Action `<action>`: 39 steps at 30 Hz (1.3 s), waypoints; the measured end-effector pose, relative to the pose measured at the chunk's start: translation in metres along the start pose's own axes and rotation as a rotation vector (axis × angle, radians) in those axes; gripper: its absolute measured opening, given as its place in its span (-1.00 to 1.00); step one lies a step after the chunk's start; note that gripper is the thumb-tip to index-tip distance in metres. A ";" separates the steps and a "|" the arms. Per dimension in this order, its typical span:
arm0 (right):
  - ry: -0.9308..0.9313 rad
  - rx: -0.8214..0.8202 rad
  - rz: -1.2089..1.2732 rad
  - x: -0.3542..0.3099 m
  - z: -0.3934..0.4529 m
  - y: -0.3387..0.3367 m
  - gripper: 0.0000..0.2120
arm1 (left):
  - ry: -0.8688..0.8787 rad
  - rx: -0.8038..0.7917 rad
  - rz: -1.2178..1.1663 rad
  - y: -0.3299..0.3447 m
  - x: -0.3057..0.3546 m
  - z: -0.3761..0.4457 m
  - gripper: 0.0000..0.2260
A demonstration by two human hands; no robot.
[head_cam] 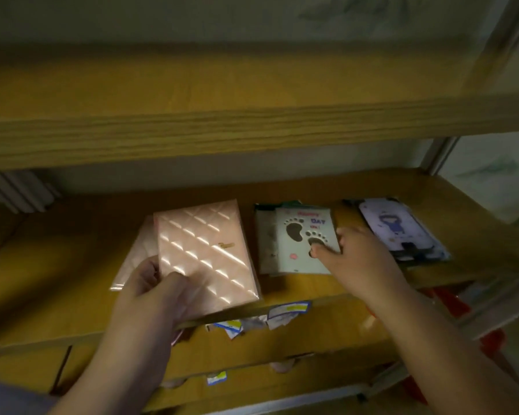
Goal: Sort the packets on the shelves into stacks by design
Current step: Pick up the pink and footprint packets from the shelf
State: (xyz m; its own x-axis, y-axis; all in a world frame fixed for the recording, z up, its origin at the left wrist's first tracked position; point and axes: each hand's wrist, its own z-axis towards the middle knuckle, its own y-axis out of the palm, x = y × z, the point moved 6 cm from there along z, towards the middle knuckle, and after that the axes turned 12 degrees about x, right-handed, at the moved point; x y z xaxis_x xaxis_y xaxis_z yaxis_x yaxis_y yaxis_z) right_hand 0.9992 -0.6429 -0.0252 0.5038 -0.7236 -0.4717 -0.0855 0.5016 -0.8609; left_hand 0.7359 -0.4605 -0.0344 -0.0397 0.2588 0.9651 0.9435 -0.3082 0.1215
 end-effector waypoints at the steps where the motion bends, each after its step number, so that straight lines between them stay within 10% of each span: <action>1: -0.062 0.032 -0.085 -0.001 -0.001 -0.003 -0.56 | 0.007 0.022 0.010 -0.002 -0.001 -0.002 -0.66; 4: -0.217 0.130 -0.164 -0.013 -0.007 -0.014 -0.41 | 0.016 0.096 0.034 -0.015 -0.001 -0.007 -0.51; 12: -0.503 0.008 0.069 -0.067 -0.028 -0.001 -0.49 | 0.075 0.352 0.062 -0.069 0.023 0.001 -0.93; 27: -0.562 0.011 0.052 -0.150 -0.083 0.028 -0.51 | 0.250 0.158 0.849 -0.057 0.042 0.085 -0.61; 39: -0.381 0.125 0.066 -0.174 -0.122 0.024 -0.57 | 0.275 -0.117 0.724 -0.075 0.039 0.086 -0.40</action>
State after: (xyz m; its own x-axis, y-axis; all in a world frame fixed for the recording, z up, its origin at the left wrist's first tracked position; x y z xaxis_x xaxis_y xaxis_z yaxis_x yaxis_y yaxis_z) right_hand 0.8045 -0.5627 0.0126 0.7854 -0.4723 -0.4002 -0.0351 0.6115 -0.7905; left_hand 0.6915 -0.3484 -0.0257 0.4778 -0.2746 0.8344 0.7253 -0.4126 -0.5511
